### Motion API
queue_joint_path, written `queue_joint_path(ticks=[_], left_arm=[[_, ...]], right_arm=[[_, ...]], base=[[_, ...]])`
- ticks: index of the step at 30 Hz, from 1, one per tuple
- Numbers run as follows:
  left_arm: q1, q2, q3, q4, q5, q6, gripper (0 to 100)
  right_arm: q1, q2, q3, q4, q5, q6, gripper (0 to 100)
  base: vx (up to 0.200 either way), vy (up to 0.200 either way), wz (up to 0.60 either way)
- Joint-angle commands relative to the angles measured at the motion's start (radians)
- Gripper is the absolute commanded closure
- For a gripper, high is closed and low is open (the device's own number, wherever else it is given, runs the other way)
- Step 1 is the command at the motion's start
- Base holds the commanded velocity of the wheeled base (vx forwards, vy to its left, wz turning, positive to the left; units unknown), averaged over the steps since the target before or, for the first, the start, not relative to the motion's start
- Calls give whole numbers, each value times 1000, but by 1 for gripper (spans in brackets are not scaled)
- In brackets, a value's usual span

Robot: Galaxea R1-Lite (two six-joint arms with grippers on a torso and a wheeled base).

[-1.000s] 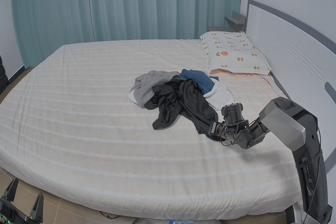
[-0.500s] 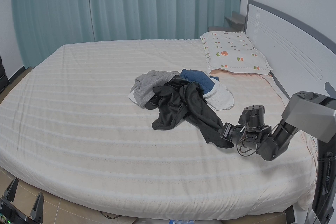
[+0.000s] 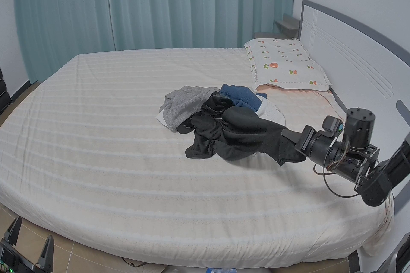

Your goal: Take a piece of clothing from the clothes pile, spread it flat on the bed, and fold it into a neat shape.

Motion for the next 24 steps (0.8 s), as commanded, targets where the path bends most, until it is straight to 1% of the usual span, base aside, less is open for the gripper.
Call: queue_joint_path(ticks=[1, 2, 8, 9, 11, 12, 13, 15, 18, 20, 24], left_arm=[[0, -18, 18, -5, -29, 44, 0], [0, -18, 18, -5, -40, 47, 0], [0, -18, 13, -13, -37, 30, 0], [-1, -8, -36, -30, -36, 4, 0], [-1, -8, -36, -30, -36, 4, 0], [-4, 180, -288, -68, -69, -191, 0], [-3, 205, -280, -63, -89, -176, 0], [-1, 231, -260, -11, -143, -93, 0], [-8, 277, -208, 82, -180, -85, 0], [-9, 303, -208, 85, -187, -85, 0], [-26, 482, -311, 41, -224, -76, 0]], right_arm=[[39, -182, 33, -5, -7, 0, 100], [39, -196, 33, -5, -7, 0, 100], [69, -268, 30, -3, -7, -5, 100], [74, -273, 27, -3, -7, -5, 100], [74, -273, 27, -3, -7, -5, 100], [75, -270, 14, -3, 0, -6, 100], [75, -267, 9, -3, 2, -5, 100], [91, -267, 7, -5, 2, -5, 100], [101, -271, 7, -5, 3, -5, 100], [108, -274, 3, -5, 3, -5, 100], [124, -277, -37, -3, 2, -5, 100]], base=[[0, 0, 0], [0, 0, 0], [0, 0, 0], [0, 0, 0], [0, 0, 0], [0, 0, 0], [0, 0, 0], [0, 0, 0], [0, 0, 0], [0, 0, 0], [0, 0, 0]])
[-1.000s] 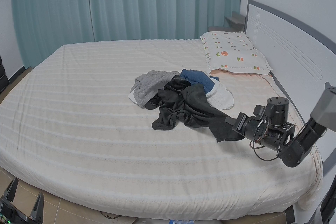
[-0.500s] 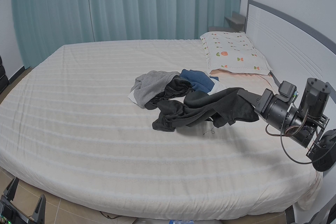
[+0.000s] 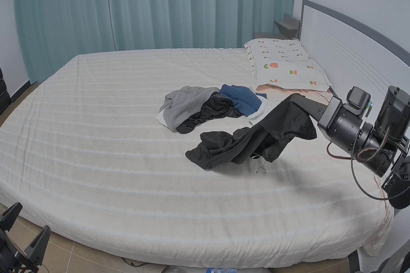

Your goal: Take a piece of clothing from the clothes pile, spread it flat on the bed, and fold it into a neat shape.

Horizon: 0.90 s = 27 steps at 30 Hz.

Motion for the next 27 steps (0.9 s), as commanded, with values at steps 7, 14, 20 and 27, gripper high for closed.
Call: queue_joint_path(ticks=[7, 14, 20, 27], left_arm=[[-144, 716, -148, -211, -60, -19, 0], [-302, 1054, -159, -356, 13, -100, 0], [-382, 1333, -161, -542, 101, -107, 0], [-436, 1637, -228, -789, 167, -102, 0]], right_arm=[[29, -6, -91, 4, 3, 0, 100], [32, -29, -90, 40, -2, 0, 100], [33, -26, -79, 54, -3, 0, 100], [12, -29, -68, 74, 3, 6, 100]], base=[[0, 0, 0], [0, 0, 0], [0, 0, 0], [0, 0, 0]])
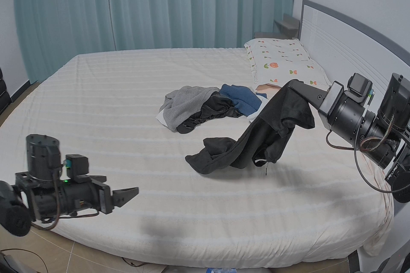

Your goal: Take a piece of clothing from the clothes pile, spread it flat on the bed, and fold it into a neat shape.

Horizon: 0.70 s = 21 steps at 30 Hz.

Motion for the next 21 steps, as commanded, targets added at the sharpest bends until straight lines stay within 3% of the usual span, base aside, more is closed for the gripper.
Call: queue_joint_path(ticks=[1, 5, 15, 21], left_arm=[[-133, 535, -104, -329, 141, -16, 0], [-147, 688, -182, -415, 164, -2, 0], [-173, 917, -478, -415, 166, 7, 0], [-162, 997, -583, -407, 166, 96, 0]], right_arm=[[-24, -5, 16, 24, 4, 3, 100], [-44, 0, 18, 24, 4, 5, 100], [-74, 44, 7, 21, -6, 7, 100], [-74, 49, 2, 20, -6, 7, 100]], base=[[0, 0, 0], [0, 0, 0], [0, 0, 0], [0, 0, 0]])
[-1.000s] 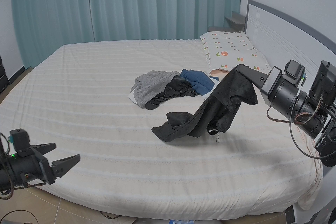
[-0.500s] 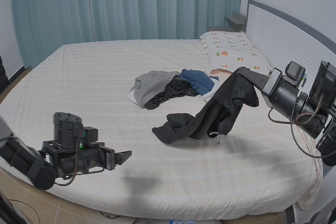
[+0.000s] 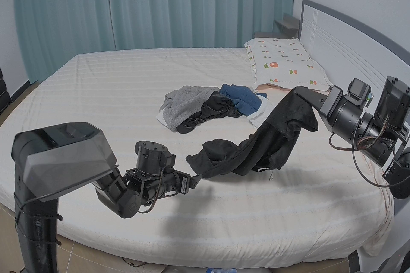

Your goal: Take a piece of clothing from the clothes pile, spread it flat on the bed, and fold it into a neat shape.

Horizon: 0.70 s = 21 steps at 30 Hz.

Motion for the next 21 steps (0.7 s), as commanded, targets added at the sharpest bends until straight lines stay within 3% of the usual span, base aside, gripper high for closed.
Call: queue_joint_path(ticks=[1, 8, 21], left_arm=[[-4, 146, -100, -6, 6, 66, 0], [-11, 157, -106, -7, 4, 94, 0], [-27, 306, -359, -17, 59, 103, 0]], right_arm=[[-8, 23, -9, -1, -1, 0, 100], [-10, 23, -20, -1, -1, 0, 100], [-8, 7, -45, -1, -1, 0, 100]], base=[[0, 0, 0], [0, 0, 0], [0, 0, 0]])
